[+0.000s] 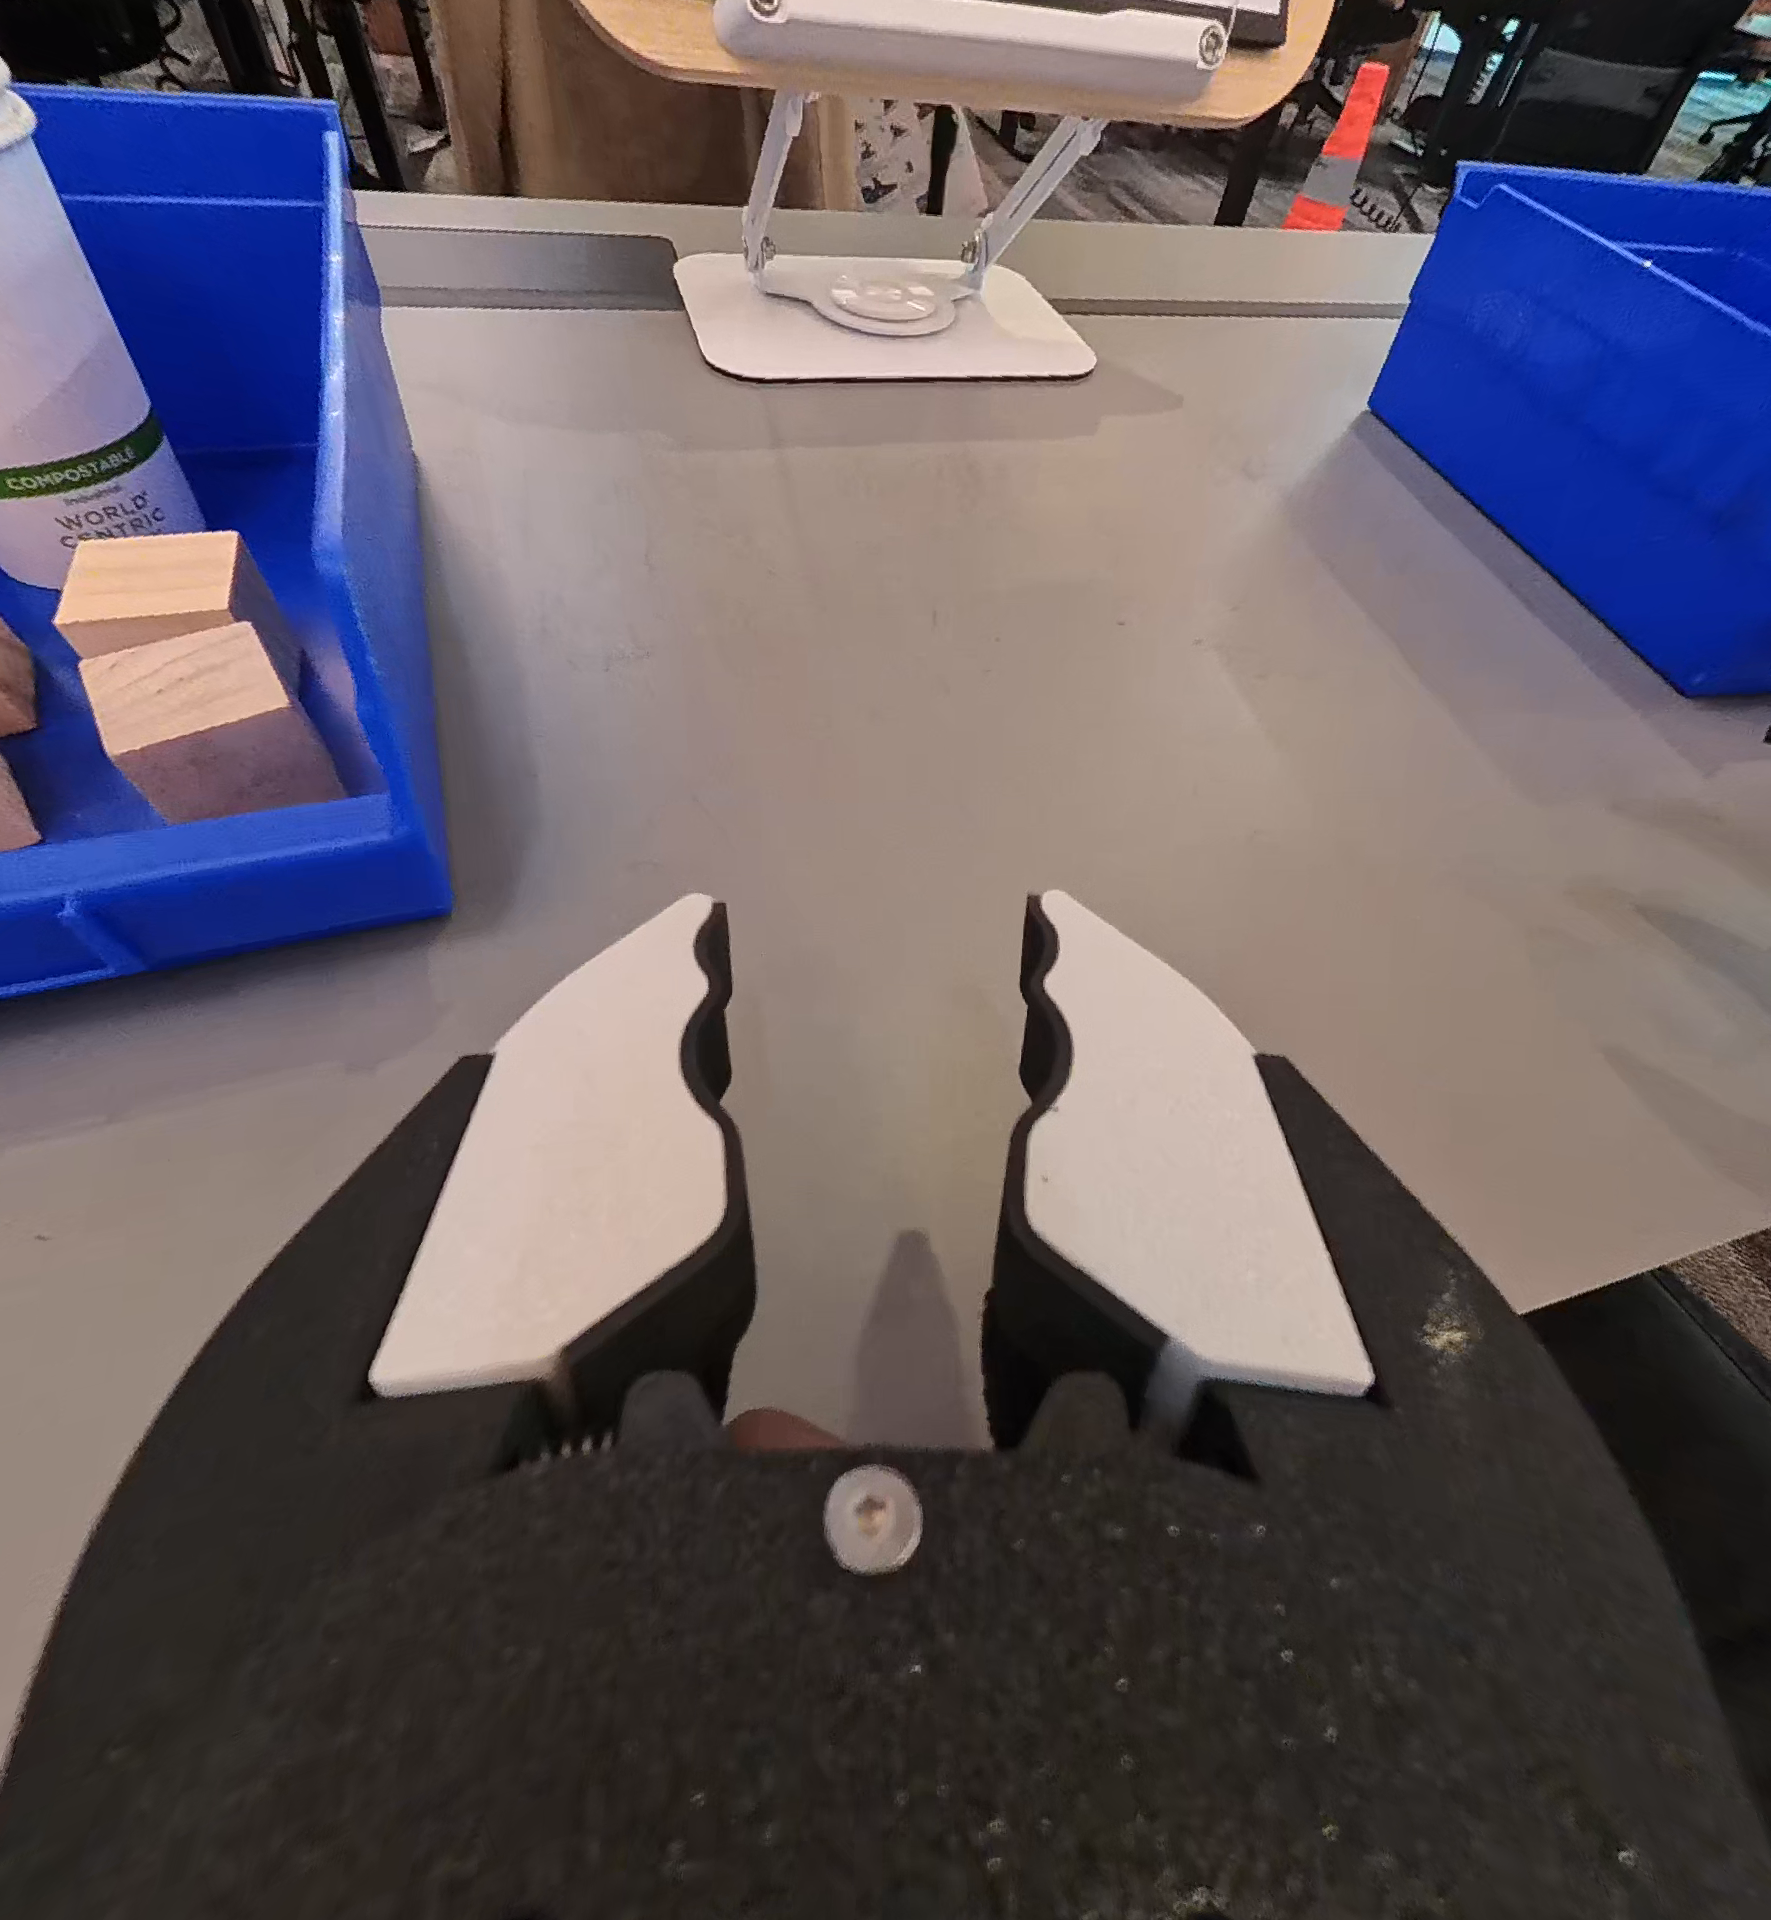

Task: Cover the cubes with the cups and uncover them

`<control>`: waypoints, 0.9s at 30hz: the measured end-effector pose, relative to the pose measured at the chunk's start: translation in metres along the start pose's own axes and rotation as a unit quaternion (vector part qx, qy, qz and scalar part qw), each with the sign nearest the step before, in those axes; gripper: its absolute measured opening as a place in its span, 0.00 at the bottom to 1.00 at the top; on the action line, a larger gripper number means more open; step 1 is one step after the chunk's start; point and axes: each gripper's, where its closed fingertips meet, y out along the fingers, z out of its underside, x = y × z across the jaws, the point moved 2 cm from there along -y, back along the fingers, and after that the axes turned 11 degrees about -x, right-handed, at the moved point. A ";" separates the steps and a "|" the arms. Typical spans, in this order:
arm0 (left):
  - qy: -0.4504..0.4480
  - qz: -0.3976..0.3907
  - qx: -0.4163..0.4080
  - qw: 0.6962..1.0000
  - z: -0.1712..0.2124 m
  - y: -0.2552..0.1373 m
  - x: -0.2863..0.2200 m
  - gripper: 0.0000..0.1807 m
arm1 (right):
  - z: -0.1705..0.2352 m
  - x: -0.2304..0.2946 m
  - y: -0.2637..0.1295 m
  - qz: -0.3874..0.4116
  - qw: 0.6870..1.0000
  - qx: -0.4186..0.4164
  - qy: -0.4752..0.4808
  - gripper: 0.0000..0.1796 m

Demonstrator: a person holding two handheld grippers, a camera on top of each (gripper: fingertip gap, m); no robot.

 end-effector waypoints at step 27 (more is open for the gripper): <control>-0.113 -0.142 0.181 0.967 -0.020 0.046 0.211 0.32 | -0.102 0.081 0.108 -0.139 0.985 0.009 -0.104 0.28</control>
